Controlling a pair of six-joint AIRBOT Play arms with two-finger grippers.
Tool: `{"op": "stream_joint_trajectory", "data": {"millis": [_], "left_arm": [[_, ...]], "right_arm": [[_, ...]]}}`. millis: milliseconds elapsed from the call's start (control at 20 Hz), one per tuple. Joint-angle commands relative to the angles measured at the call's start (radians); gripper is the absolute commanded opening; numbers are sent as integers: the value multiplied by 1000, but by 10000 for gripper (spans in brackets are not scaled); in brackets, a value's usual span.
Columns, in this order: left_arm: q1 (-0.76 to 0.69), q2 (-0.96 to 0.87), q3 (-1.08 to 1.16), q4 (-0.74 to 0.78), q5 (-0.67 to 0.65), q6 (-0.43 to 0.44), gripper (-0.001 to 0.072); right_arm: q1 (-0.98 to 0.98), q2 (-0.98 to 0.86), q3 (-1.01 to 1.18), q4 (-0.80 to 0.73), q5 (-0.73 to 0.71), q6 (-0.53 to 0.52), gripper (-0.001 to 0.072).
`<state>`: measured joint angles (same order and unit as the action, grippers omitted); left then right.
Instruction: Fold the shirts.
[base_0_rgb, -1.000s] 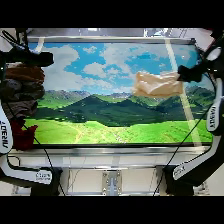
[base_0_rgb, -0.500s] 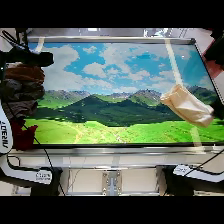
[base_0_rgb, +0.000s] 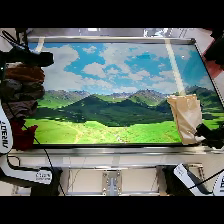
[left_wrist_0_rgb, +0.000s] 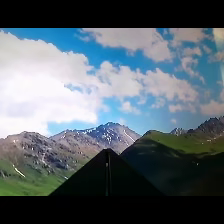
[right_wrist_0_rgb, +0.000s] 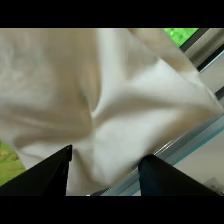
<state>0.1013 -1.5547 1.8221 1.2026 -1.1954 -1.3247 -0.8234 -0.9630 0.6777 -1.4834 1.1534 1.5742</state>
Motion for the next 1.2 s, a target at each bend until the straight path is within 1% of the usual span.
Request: {"op": "stream_joint_trajectory", "data": {"millis": [0,50,100,150,200,250,300,350,400,500,550,650,750,900,1000,1050,1150], "left_arm": [[0,1,0,0,-8,1,13],[0,1,0,0,-16,1,13],[0,1,0,-1,-25,0,13],[0,1,0,-6,-34,0,13],[-1,1,0,-17,-45,-7,14],[0,1,0,-32,-55,-23,21],[-1,1,0,-53,-64,-34,20],[-1,1,0,-75,-73,-37,21],[-1,1,0,-99,-83,-37,20],[-1,1,0,-133,-121,-37,20],[-1,1,0,-143,-151,-39,20],[-1,1,0,-142,-224,-76,20],[-1,1,0,-142,-273,-90,21],[-1,1,0,-142,-284,-162,20],[-1,1,0,-142,-301,-238,20],[-1,1,0,-142,-330,-271,19],[-1,1,0,-142,-390,-285,19]], "right_arm": [[0,138,76,10,98,-27,474],[0,185,138,16,121,-27,474],[2,235,198,57,113,-27,473],[2,277,238,152,71,-33,473],[2,307,263,315,21,-98,470],[16,319,271,513,-11,-207,448],[51,314,270,667,-16,-310,446],[113,298,270,775,-20,-393,445],[187,275,270,812,-31,-441,444],[366,202,270,783,-74,-505,444],[454,153,270,747,-94,-519,444],[592,51,270,689,-126,-520,444],[681,-43,270,667,-128,-519,444],[740,-124,270,652,-114,-517,444],[744,-128,270,649,-85,-513,444],[743,-129,270,649,-80,-513,445],[743,-129,270,648,-81,-513,445]]}}
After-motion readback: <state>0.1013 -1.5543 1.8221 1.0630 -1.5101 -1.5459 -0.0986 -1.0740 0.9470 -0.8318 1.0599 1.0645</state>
